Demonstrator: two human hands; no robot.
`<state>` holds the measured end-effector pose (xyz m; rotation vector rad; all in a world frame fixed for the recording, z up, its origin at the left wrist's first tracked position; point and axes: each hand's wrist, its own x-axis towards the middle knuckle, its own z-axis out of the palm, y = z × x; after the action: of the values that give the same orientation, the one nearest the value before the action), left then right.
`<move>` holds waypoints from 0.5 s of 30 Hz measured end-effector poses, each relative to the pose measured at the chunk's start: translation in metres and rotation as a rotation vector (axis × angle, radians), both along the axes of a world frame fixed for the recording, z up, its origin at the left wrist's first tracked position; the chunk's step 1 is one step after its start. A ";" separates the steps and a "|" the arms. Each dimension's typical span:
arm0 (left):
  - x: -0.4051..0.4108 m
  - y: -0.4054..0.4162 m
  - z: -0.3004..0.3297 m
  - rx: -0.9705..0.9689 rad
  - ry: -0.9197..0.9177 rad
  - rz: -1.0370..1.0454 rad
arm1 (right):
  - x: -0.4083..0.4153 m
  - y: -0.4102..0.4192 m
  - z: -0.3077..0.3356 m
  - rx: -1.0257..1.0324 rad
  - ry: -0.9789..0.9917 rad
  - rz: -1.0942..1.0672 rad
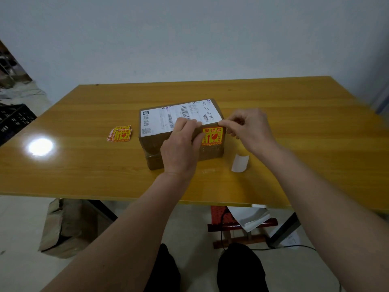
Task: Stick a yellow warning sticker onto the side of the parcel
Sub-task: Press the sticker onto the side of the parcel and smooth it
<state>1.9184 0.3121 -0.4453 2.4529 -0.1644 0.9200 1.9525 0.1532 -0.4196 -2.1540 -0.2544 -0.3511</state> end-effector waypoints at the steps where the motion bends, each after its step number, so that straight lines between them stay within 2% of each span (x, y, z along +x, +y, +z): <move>1: 0.001 -0.002 0.000 -0.023 -0.004 0.020 | 0.000 0.002 -0.003 0.005 -0.008 -0.023; 7: 0.003 -0.010 0.003 -0.118 -0.017 0.089 | 0.002 0.011 -0.010 -0.069 0.008 -0.070; 15: -0.002 0.001 0.001 0.060 0.062 0.002 | -0.001 -0.004 -0.027 -0.325 0.064 0.023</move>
<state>1.9167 0.3133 -0.4443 2.5341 -0.1697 0.8497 1.9513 0.1487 -0.4463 -2.4747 -0.3174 -0.2389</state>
